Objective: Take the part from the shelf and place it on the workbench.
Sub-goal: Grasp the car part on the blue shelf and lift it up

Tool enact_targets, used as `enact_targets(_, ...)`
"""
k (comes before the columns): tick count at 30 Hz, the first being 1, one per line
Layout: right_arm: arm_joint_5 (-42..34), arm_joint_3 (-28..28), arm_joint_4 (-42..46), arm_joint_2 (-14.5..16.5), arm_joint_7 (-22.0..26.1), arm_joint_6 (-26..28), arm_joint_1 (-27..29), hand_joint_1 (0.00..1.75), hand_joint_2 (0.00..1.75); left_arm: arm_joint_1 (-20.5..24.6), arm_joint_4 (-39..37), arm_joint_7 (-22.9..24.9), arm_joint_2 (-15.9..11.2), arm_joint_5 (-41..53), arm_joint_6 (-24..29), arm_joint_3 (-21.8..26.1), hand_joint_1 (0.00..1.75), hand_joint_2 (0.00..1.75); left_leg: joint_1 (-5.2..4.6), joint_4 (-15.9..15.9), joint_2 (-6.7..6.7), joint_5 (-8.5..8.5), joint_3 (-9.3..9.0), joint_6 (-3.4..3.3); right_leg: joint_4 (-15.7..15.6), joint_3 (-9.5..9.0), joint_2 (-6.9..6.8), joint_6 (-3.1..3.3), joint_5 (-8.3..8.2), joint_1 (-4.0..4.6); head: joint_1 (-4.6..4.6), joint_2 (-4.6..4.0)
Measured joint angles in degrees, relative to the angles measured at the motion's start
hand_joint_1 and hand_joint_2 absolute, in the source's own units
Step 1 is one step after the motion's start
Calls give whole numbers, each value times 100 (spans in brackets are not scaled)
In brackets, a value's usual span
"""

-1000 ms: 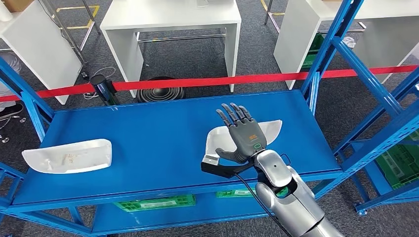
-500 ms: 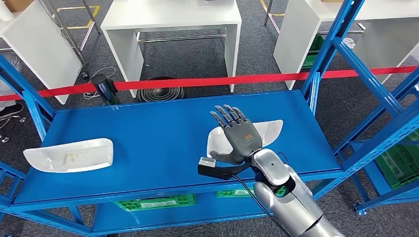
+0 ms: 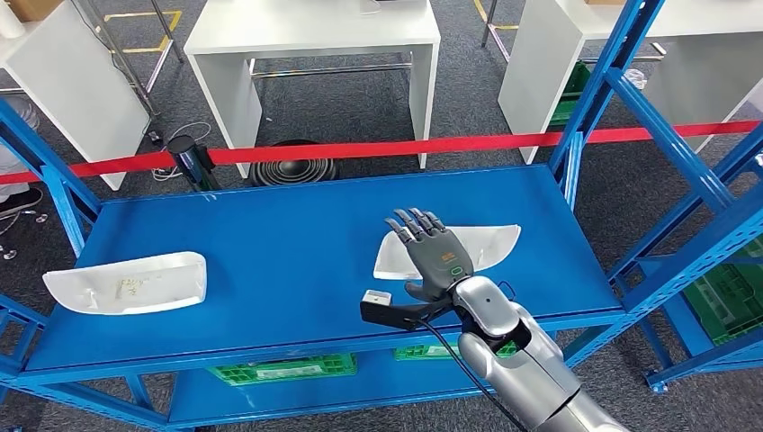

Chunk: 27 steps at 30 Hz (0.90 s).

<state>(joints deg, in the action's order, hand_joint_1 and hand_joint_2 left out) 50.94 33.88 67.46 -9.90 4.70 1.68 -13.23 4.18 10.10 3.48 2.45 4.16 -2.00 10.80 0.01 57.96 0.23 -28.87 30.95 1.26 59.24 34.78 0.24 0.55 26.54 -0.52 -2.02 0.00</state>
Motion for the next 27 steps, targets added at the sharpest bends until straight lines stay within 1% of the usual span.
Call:
enact_targets(12, -119, 24, -237, -78, -139, -98, 11, 1, 175, 97, 0, 84, 0, 75, -13, 1, 0, 0, 0, 6, 0, 1, 2, -1, 0, 0, 0, -4, -3, 0, 1, 0)
enact_targets(14, -155, 32, -271, -84, -173, -134, 37, 49, 175, 102, 0, 95, 0, 75, -3, 1, 0, 0, 0, 7, 0, 1, 2, -1, 0, 0, 0, -4, -4, 0, 0, 0)
enact_targets(16, -201, 33, -298, -86, -220, -165, 90, 134, 175, 102, 0, 102, 0, 73, 12, 0, 0, 0, 0, 7, 0, 1, 2, -1, 0, 0, 0, -4, -4, 0, -1, 0)
enact_targets(18, -240, 33, -315, -88, -278, -175, 170, 171, 175, 102, 0, 108, 0, 72, 22, 1, 0, 0, 0, 7, 0, 1, 3, -1, 0, 0, 0, -4, -3, 0, 0, 0)
enact_targets(23, -286, 33, -317, -87, -421, -176, 396, 171, 175, 101, -1, 121, 0, 71, 29, 1, 0, 0, 0, 7, -3, 0, 15, -1, 0, 0, 0, -4, -3, 0, 0, 0)
enact_targets(27, -285, 33, -314, -86, -451, -174, 470, 172, 175, 101, -1, 126, 0, 71, 30, 1, 0, 0, 0, 7, -2, -1, 40, -2, -1, 0, 1, -4, -3, 0, -1, 0)
